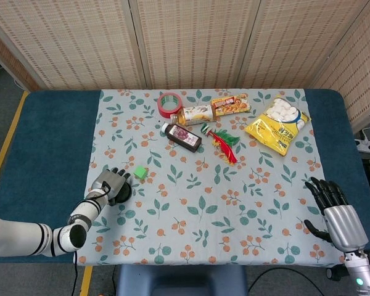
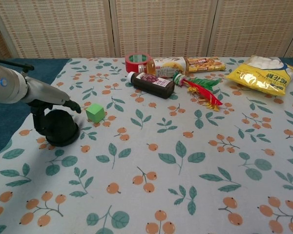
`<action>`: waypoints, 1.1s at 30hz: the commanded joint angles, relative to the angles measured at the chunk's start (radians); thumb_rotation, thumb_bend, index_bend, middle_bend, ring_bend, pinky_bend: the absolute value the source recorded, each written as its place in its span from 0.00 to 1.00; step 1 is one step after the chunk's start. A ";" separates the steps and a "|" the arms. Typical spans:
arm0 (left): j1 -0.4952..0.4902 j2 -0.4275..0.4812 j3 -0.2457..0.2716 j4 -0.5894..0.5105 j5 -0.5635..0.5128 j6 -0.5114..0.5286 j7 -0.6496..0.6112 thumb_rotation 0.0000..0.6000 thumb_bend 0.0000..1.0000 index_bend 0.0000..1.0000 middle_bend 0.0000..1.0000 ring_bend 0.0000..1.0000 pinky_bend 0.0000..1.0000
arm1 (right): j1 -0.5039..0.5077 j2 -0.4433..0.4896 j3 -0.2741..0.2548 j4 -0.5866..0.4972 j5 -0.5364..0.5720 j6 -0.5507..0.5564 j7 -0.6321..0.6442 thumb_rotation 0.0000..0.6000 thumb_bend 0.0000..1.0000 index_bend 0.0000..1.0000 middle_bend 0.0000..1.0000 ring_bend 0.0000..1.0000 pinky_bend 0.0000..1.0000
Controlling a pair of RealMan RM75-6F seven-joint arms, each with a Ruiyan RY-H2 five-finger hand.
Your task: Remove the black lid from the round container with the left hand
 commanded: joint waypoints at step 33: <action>0.045 -0.052 0.088 0.030 0.195 0.059 -0.108 1.00 0.57 0.52 0.60 0.49 0.69 | 0.002 0.008 -0.007 -0.006 -0.010 -0.003 0.015 1.00 0.17 0.00 0.00 0.00 0.00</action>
